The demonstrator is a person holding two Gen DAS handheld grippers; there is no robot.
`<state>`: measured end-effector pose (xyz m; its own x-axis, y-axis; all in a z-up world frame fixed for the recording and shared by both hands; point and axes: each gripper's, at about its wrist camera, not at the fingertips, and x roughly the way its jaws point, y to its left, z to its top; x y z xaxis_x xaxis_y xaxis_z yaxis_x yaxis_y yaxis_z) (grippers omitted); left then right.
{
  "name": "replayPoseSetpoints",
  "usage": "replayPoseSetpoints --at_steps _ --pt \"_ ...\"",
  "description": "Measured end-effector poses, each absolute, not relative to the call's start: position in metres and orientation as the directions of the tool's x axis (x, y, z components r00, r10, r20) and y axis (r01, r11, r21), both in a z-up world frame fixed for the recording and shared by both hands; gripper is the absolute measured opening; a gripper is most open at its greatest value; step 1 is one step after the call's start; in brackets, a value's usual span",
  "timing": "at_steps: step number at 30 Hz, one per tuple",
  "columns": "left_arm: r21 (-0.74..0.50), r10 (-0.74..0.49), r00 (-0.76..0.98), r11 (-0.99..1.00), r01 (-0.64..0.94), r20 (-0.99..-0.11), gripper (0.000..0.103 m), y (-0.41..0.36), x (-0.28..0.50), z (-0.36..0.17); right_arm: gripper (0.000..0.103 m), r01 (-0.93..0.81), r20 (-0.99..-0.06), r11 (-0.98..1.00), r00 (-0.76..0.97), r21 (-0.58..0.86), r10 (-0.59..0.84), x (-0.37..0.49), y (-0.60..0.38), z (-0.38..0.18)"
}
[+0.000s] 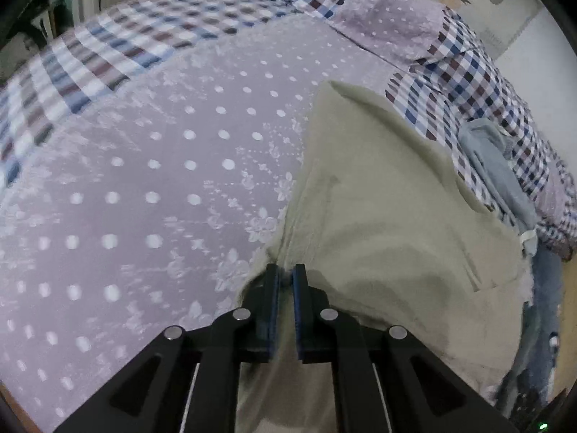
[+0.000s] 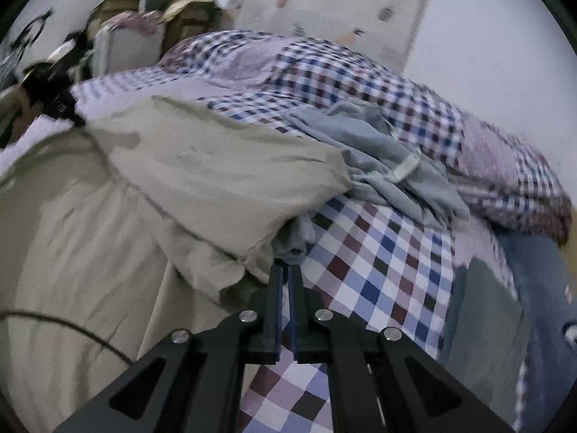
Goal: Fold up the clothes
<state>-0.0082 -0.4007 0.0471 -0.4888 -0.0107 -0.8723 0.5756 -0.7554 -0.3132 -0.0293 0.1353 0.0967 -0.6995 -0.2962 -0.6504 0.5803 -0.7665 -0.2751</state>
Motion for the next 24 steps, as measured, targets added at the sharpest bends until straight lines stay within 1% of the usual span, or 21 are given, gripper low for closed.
replayPoseSetpoints --at_steps 2,3,4,5,6,7,10,12,14,16,19,21,24 --pt "-0.324 -0.033 -0.534 -0.763 0.56 -0.845 0.009 -0.393 0.003 0.06 0.023 0.573 -0.65 -0.791 -0.688 -0.213 -0.323 -0.032 0.14 0.101" --pt "-0.338 -0.039 -0.564 -0.765 0.548 -0.825 0.018 -0.389 0.009 0.067 0.038 0.574 -0.649 -0.801 -0.677 -0.171 -0.347 -0.034 0.142 0.103" --pt "-0.358 -0.042 -0.595 -0.764 0.537 -0.803 0.036 -0.385 0.015 0.074 0.042 0.575 -0.65 -0.808 -0.665 -0.13 -0.369 -0.037 0.142 0.107" --pt "-0.394 -0.037 -0.632 -0.754 0.526 -0.774 0.048 -0.38 0.019 0.079 0.042 0.574 -0.651 -0.814 -0.652 -0.091 -0.387 -0.04 0.141 0.11" --pt "-0.442 -0.026 -0.675 -0.738 0.511 -0.737 0.069 -0.376 0.024 0.083 0.043 0.572 -0.652 -0.819 -0.64 -0.052 -0.406 -0.043 0.14 0.114" --pt "-0.483 -0.016 -0.712 -0.724 0.493 -0.702 0.078 -0.371 0.028 0.085 0.043 0.567 -0.651 -0.824 -0.631 -0.016 -0.422 -0.047 0.138 0.118" --pt "-0.558 0.017 -0.778 -0.708 0.434 -0.627 0.08 -0.354 0.028 0.081 0.046 0.557 -0.649 -0.829 -0.617 0.039 -0.445 -0.067 0.121 0.135" --pt "-0.544 0.026 -0.778 -0.73 0.414 -0.627 0.08 -0.339 0.023 0.073 0.047 0.563 -0.661 -0.826 -0.604 0.042 -0.446 -0.085 0.101 0.145" --pt "-0.515 0.023 -0.781 -0.764 0.389 -0.624 0.08 -0.329 0.017 0.068 0.048 0.541 -0.709 -0.837 -0.559 0.081 -0.43 -0.113 0.084 0.148" --pt "-0.507 0.02 -0.784 -0.773 0.381 -0.62 0.08 -0.334 0.014 0.067 0.048 0.497 -0.76 -0.858 -0.505 0.133 -0.41 -0.145 0.068 0.148" --pt "-0.494 0.016 -0.789 -0.788 0.368 -0.614 0.08 -0.341 0.01 0.065 0.048 0.402 -0.8 -0.894 -0.461 0.197 -0.383 -0.188 0.056 0.141" --pt "-0.485 0.013 -0.793 -0.797 0.36 -0.609 0.08 -0.345 0.006 0.065 0.048 0.356 -0.824 -0.916 -0.451 0.185 -0.342 -0.209 0.048 0.133" --pt "-0.472 0.009 -0.798 -0.81 0.347 -0.603 0.08 -0.352 0.002 0.063 0.048 0.308 -0.86 -0.944 -0.441 0.122 -0.255 -0.234 0.036 0.119"
